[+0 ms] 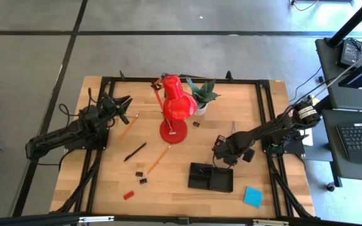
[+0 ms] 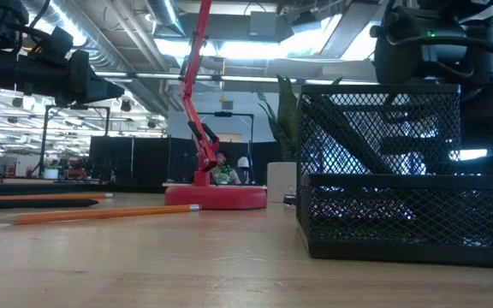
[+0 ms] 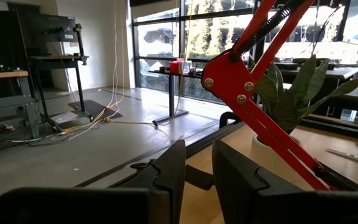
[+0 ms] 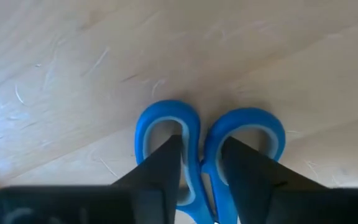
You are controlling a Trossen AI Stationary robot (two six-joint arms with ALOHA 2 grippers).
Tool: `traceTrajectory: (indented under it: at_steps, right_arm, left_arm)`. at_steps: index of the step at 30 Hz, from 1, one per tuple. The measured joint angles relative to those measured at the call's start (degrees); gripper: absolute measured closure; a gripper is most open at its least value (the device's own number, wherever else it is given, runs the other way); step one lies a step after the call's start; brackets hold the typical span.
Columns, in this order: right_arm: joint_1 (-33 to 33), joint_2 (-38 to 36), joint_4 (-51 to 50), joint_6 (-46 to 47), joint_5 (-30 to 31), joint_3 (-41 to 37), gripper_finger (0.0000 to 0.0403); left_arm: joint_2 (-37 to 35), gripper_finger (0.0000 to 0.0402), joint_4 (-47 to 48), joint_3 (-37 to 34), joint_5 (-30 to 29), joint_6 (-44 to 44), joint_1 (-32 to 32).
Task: Pick and place office supplies into organizer
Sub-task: Put the blue scissors into the black desk organizer
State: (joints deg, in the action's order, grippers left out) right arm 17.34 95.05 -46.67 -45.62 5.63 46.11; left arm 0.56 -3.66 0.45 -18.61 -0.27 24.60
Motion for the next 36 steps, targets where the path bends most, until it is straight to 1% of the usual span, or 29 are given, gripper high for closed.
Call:
traceTrajectory:
  at_steps: [5,10,17,21,25,28,31,36]
  right_arm:
    - [0.0,0.0,0.1,0.1,-0.1,0.0,0.0322]
    - [0.0,0.1,0.1,0.5,-0.3,0.0,0.0324]
    - [0.0,0.2,-0.1,10.0,0.2,0.4,0.0324]
    - [0.0,0.4,-0.4,11.0,0.2,1.4,0.0324]
    - [0.1,0.6,-1.1,12.0,1.7,2.6,0.0324]
    - [0.1,0.6,0.1,16.9,3.5,3.6,0.0325]
    - [0.0,0.5,0.5,21.3,4.0,3.8,0.0325]
    - [0.1,-1.5,1.3,25.9,4.5,4.3,0.0325]
  left_arm:
    - [0.0,0.0327,0.0,0.0,0.0,0.0,0.0]
    - [0.0,0.0327,0.0,0.0,0.0,0.0,0.0]
    - [0.0,0.0327,0.0,0.0,0.0,0.0,0.0]
    - [0.0,0.0327,0.0,0.0,0.0,0.0,0.0]
    - [0.0,0.0327,0.0,0.0,0.0,0.0,0.0]
    - [0.0,0.0327,0.0,0.0,0.0,0.0,0.0]
    - [0.0,0.0327,0.0,0.0,0.0,0.0,0.0]
    - [0.0,0.0327,0.0,0.0,0.0,0.0,0.0]
